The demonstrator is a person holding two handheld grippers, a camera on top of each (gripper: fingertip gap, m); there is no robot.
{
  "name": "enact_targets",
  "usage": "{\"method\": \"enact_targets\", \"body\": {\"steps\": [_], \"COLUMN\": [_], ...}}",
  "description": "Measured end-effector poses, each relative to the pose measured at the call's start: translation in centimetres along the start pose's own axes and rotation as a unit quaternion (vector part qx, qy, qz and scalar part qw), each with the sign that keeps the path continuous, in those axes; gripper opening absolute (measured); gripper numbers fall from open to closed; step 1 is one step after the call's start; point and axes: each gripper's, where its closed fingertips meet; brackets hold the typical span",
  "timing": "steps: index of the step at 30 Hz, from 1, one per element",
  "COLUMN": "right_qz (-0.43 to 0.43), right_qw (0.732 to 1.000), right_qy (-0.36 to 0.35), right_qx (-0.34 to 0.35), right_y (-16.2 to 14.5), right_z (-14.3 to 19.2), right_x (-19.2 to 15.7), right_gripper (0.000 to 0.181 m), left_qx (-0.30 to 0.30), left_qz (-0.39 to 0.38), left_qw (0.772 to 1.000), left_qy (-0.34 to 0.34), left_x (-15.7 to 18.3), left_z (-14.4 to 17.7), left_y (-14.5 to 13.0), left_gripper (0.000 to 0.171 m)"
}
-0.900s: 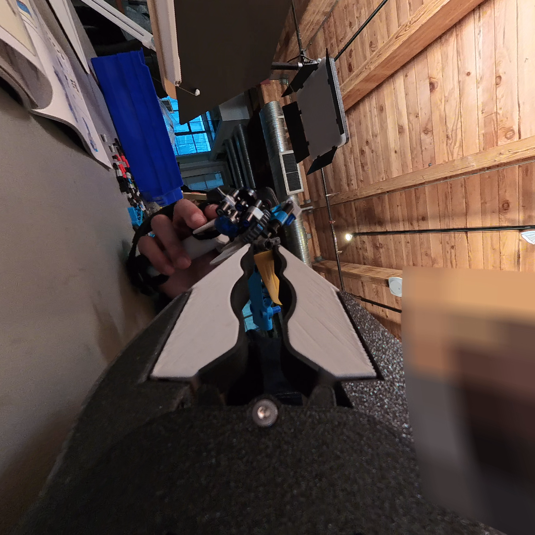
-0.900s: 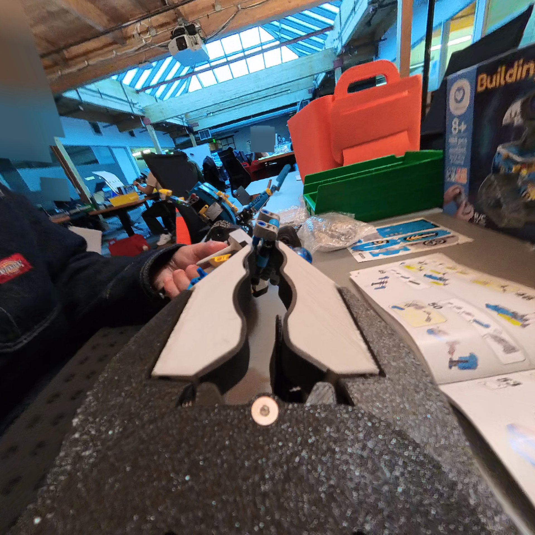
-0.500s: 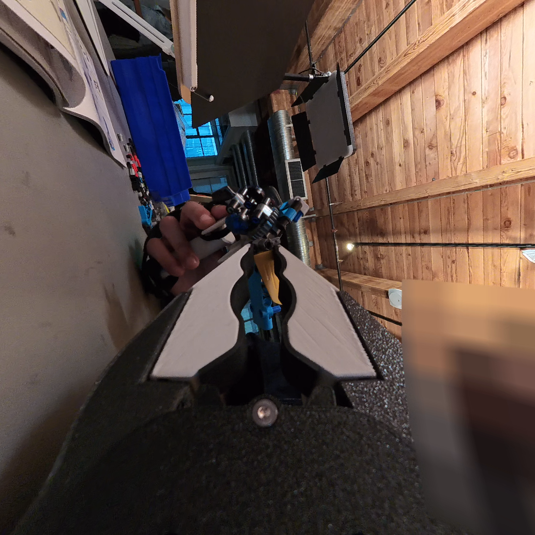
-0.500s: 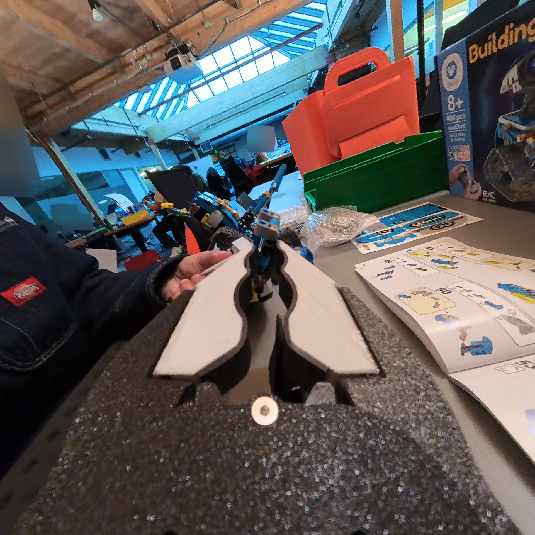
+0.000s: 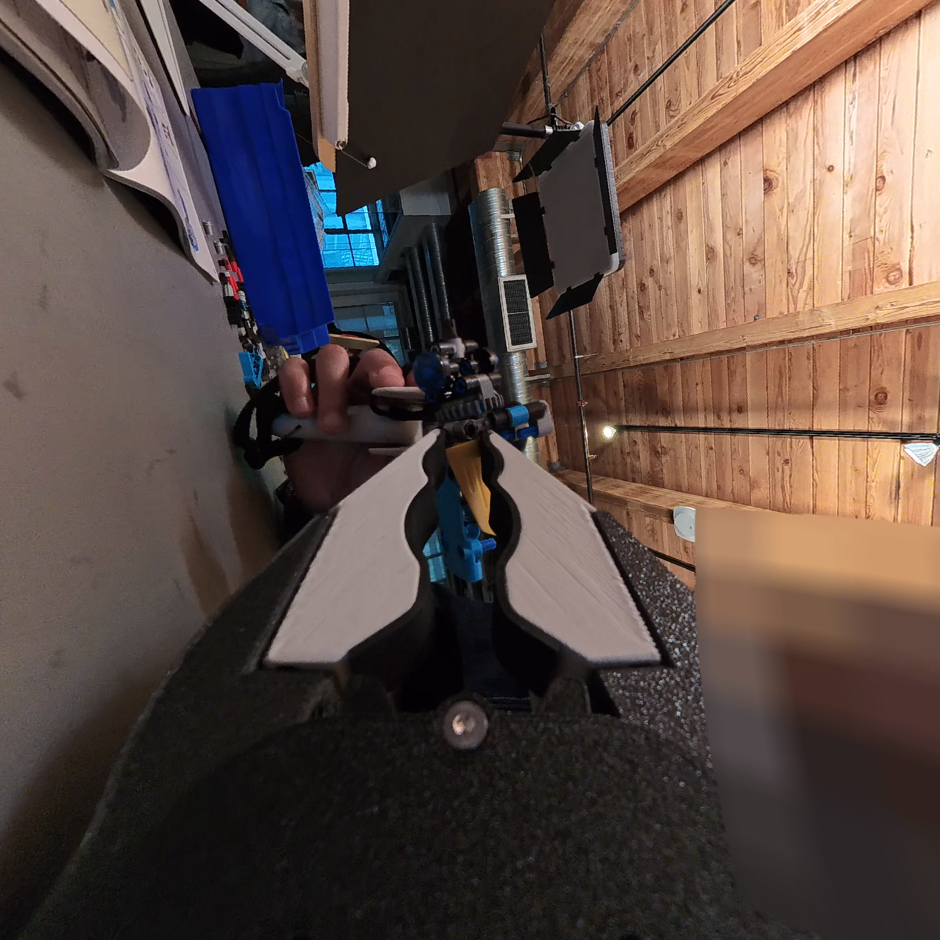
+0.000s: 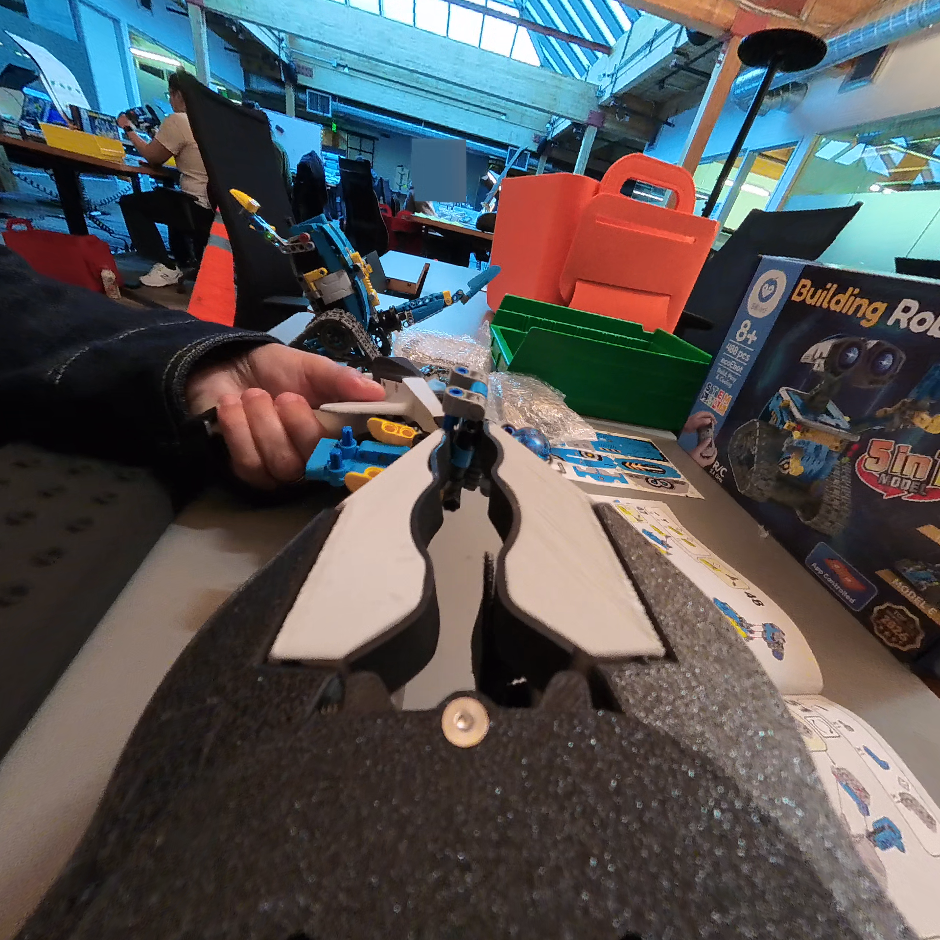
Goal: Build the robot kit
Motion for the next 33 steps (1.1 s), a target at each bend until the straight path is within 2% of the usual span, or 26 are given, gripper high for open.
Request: {"method": "enact_targets", "body": {"steps": [3,11,17,22,33], "right_qz": [-0.005,0.051,0.042,0.04,0.077], "right_qw": [1.0,0.998,0.998,0.998,0.988], "right_qy": [0.009,0.005,0.013,0.015,0.029], "right_qx": [0.002,-0.021,-0.036,-0.047,-0.134], "right_y": [0.0,-0.3,-0.7,-1.3,-2.7], "right_z": [0.1,0.3,0.6,0.7,1.1], "right_x": [-0.1,-0.2,-0.2,0.0,-0.1], "right_gripper": [0.011,0.009,0.009,0.009,0.008], "left_qx": [-0.002,-0.009,-0.016,-0.024,-0.024], "left_qz": [0.001,-0.037,-0.098,-0.176,-0.13], "left_qw": [1.0,0.999,0.994,0.979,0.984], "left_qy": [0.001,0.019,0.055,0.104,0.12], "left_x": [0.0,0.0,-0.1,-0.3,-1.7], "left_z": [0.0,-0.1,-0.1,-0.1,0.3], "left_y": [-0.1,-0.1,-0.1,0.1,0.2], "left_gripper": [0.012,0.012,0.011,0.012,0.012]}}
Point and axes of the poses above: each gripper's, where its closed fingertips meet, z back along the fingers, y out of its top, x = y × z across the jaws, and after that the axes turned 2 degrees about -y, right-handed
